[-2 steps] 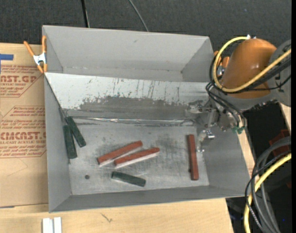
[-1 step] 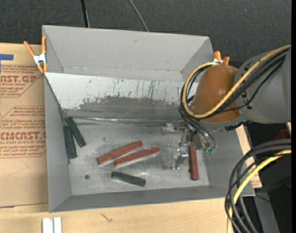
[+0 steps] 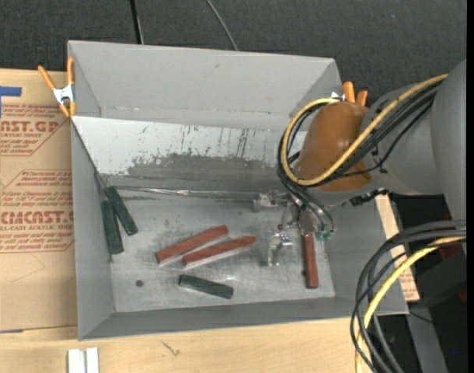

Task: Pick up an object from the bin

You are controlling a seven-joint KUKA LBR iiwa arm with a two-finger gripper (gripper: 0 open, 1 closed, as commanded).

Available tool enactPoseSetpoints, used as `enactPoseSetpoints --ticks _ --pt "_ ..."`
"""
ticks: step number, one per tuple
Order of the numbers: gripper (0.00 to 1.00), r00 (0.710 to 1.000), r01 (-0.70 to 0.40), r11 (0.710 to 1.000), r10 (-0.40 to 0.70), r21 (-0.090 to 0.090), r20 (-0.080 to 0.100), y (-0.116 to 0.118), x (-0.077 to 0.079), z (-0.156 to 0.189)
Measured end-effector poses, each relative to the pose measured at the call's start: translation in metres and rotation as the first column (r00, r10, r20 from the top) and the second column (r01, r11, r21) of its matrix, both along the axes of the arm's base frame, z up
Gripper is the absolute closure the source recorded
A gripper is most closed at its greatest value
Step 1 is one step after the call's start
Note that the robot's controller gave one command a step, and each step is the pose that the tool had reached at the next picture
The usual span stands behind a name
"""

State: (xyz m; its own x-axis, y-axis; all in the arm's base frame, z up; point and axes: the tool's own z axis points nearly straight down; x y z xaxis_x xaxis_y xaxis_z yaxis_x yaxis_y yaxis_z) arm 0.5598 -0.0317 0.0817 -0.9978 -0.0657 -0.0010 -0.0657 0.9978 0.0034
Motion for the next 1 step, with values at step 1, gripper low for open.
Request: enactPoseSetpoints --ticks 1 --pt "0.0 0.998 -0.057 0.998 0.057 -0.004 0.0 0.0132 -0.0192 -0.0081"
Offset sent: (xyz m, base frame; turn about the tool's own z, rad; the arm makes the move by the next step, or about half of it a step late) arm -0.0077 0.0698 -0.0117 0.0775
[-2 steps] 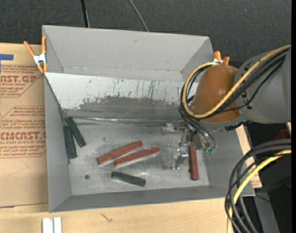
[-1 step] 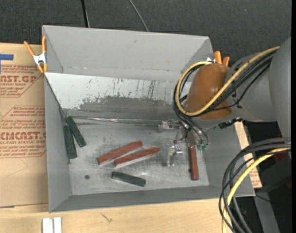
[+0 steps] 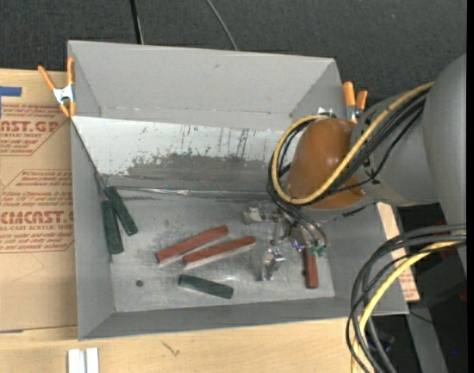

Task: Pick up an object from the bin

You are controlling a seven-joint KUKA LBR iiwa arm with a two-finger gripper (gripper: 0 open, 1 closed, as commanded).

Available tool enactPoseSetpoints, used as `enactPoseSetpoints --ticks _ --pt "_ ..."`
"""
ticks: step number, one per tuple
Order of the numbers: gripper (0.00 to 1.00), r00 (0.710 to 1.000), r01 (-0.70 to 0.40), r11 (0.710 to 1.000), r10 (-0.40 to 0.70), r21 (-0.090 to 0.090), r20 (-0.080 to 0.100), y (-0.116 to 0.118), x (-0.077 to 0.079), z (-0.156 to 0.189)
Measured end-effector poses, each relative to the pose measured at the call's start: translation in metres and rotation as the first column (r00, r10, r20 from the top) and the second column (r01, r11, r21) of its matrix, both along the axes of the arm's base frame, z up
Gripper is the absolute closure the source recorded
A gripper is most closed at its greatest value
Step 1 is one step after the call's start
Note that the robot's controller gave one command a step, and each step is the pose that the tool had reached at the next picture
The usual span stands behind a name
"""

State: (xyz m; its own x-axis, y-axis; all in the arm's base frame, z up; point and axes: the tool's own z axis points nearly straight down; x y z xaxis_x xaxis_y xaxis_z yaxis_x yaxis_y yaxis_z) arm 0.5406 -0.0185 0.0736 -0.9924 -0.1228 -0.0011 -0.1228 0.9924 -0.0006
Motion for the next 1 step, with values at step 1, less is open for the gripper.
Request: enactPoseSetpoints --ticks 1 --pt "1.0 0.991 0.132 0.991 -0.132 0.0 -0.008 0.0573 0.0116 -0.0002"
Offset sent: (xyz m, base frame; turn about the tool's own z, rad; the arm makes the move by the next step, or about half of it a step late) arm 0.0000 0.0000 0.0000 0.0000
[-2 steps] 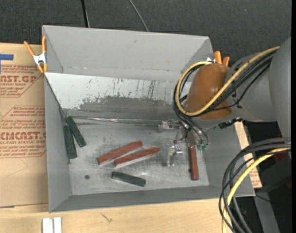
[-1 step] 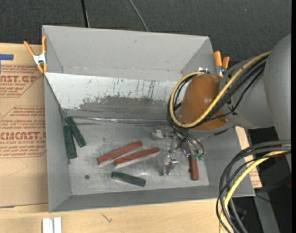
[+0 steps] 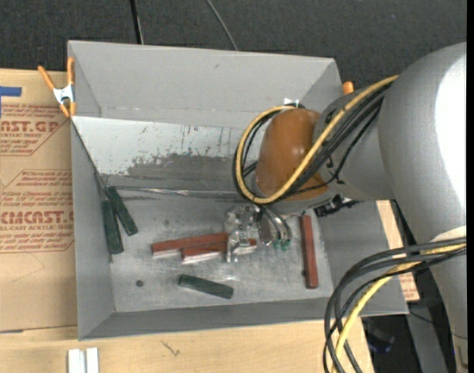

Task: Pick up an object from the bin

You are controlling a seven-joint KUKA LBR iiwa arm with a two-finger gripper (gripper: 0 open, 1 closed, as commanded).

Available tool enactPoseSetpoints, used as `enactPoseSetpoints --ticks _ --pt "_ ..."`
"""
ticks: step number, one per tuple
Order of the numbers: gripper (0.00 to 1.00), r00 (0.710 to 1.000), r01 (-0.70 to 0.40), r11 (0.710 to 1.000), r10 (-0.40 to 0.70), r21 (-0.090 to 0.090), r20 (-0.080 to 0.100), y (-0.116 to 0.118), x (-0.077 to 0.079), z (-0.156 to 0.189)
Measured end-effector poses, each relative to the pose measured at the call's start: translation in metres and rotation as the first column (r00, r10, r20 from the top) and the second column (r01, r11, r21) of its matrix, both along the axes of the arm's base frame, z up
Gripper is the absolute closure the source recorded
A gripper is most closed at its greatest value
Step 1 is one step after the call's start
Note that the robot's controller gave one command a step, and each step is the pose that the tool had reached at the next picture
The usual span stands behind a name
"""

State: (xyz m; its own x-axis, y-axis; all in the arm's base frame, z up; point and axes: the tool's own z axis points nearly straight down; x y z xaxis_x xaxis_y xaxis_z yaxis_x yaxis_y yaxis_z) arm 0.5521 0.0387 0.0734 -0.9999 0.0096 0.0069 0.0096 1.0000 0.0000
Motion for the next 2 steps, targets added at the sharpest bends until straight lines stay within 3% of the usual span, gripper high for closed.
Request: enactPoseSetpoints --ticks 1,2 --pt "1.0 1.0 0.0 1.0 0.0 0.0 0.0 0.0 0.0 0.0" --pt "1.0 0.998 -0.057 0.998 0.057 0.0 0.009 -0.002 -0.002 0.14"
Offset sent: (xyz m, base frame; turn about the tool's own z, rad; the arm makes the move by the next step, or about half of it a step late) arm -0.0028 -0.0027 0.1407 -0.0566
